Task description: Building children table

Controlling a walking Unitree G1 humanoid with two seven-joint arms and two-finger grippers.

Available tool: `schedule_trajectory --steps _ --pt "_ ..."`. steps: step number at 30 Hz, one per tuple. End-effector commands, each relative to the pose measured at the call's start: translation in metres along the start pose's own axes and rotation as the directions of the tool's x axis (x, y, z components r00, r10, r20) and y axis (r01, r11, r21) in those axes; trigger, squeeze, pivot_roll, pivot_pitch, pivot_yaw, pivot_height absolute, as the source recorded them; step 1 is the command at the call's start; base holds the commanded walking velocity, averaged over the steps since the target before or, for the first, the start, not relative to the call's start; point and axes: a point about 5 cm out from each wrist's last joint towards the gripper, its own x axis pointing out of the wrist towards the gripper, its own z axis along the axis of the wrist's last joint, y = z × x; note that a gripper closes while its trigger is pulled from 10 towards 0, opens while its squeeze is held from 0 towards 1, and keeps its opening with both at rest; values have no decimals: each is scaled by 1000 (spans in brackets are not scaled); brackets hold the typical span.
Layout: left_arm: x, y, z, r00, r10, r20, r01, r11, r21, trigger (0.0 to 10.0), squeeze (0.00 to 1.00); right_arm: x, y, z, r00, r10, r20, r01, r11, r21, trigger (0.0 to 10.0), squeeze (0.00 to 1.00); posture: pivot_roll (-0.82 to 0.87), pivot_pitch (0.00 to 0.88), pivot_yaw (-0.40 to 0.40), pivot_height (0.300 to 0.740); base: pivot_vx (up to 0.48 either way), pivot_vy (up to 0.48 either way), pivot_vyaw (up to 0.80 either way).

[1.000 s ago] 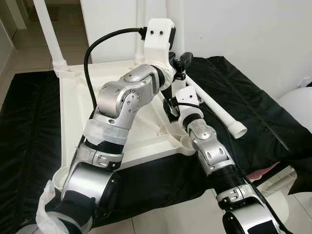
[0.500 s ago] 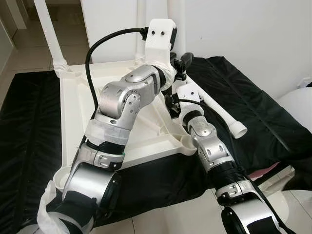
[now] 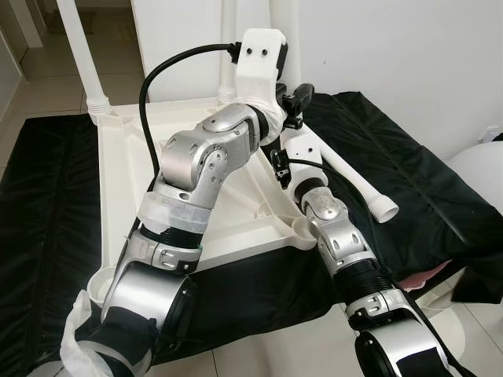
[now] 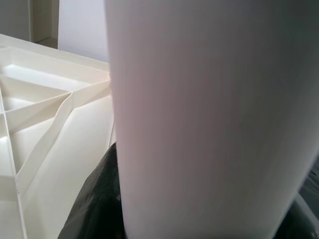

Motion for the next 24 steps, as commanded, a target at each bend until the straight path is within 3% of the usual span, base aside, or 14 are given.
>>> schedule_trajectory --steps 1,2,3,4,9,10,13,14,19,24 --pt "2 -8 8 999 -30 22 29 999 38 10000 0 2 -2 1 1000 -17 5 17 1000 6 1569 0 5 0 -42 740 0 0 0" --pt "2 -10 9 998 -50 42 47 997 63 10000 0 2 -2 1 1000 -21 4 21 1000 11 10000 0 1 4 -38 740 0 0 0" --pt "2 -10 9 998 -50 42 47 997 63 10000 0 2 -2 1 1000 -21 4 21 1000 11 10000 0 1 4 -38 740 0 0 0" --pt "1 -13 9 995 -84 62 79 994 81 10000 1000 3 -3 2 1000 -26 3 26 1000 18 10000 0 0 4 -37 740 0 0 0" --pt "0 -16 11 992 -102 72 97 993 67 10000 1000 3 -3 2 999 -33 0 33 999 39 10000 0 -1 3 -35 740 0 0 0" --pt "0 -16 11 992 -101 78 96 993 68 10000 475 2 -3 1 999 -36 -4 36 998 50 10000 0 -2 4 -31 740 0 0 0" --pt "0 -16 12 992 -100 82 95 993 68 10000 475 2 -4 1 999 -39 -6 39 998 58 10000 0 -2 4 -31 740 0 0 0" --pt "0 -16 12 991 -103 84 97 993 68 10000 0 2 -4 1 999 -40 -7 41 997 58 10000 0 -2 4 -31 740 0 0 0" --pt "-8 -22 24 961 -199 191 200 980 17 10000 0 3 -11 -1 996 -81 -26 84 985 148 10000 0 1 3 -27 740 0 0 0" --pt "-11 -21 26 951 -220 220 222 975 13 10000 0 4 -14 0 994 -103 -29 106 975 195 10000 0 0 5 -25 740 0 0 0"
